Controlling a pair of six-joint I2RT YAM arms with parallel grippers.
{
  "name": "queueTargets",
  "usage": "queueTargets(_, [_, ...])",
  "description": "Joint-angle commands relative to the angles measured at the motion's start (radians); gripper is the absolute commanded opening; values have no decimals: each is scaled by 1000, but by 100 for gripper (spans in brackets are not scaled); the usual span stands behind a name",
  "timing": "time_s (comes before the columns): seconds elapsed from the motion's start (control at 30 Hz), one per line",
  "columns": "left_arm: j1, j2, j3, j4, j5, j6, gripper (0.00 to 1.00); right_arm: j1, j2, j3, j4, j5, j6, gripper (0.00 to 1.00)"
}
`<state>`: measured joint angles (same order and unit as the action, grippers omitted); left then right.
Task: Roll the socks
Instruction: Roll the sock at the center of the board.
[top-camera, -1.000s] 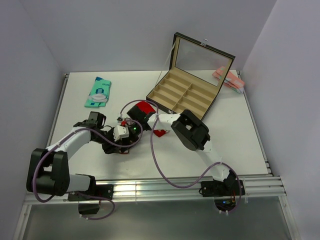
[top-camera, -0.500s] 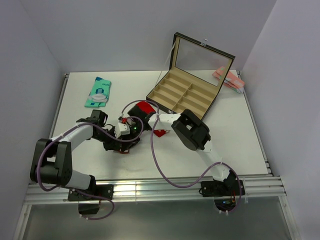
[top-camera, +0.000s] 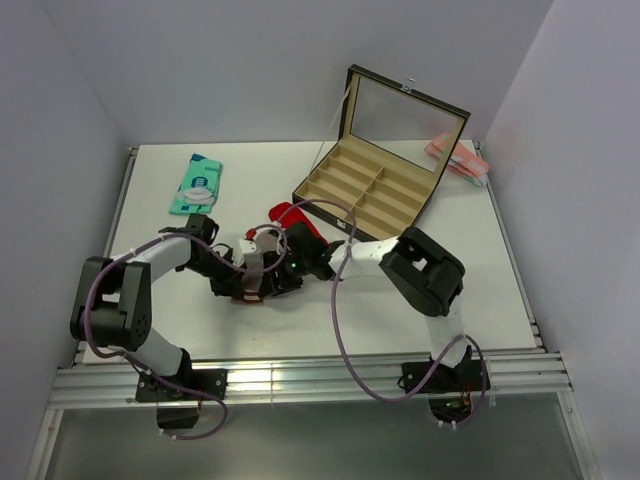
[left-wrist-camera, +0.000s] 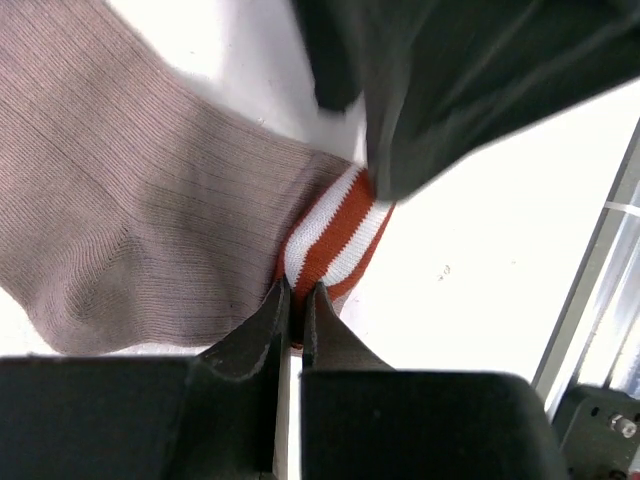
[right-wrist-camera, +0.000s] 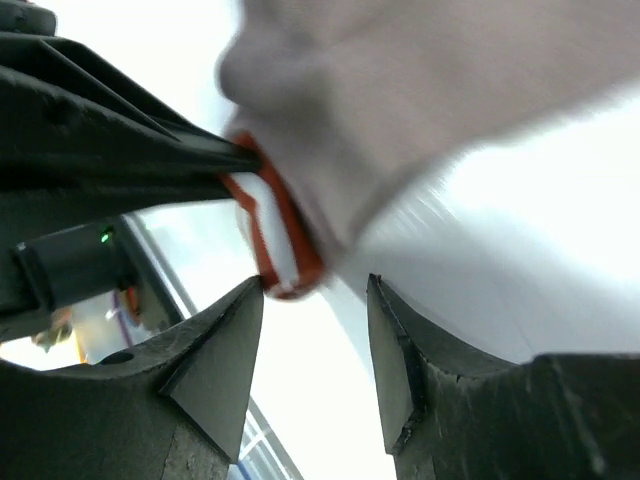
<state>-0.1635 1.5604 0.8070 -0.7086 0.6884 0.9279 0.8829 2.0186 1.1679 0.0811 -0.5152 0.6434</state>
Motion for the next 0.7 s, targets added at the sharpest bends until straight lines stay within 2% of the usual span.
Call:
queueTargets(0.0, [1, 61, -9, 5, -82, 9, 0, -4, -92, -97, 121, 179, 39, 54])
queueTargets(0.13, [8, 99, 29, -46, -82, 11, 0, 7, -187, -239, 199, 282, 42, 52])
queueTargets(0.17, [13, 108, 40, -61, -81, 15, 0, 11, -231, -263, 232, 308, 38, 49])
queueTargets(0.33, [35, 207, 121, -205, -81, 60, 0, 82, -337, -367, 275, 480, -92, 45])
queueTargets(0.47, [39, 253, 152, -253, -99, 65, 0, 198, -383, -355, 240, 682, -246, 45])
queueTargets(0.67, [39, 309, 188, -295, -128, 60, 0, 310, -330, -266, 240, 715, -461, 49])
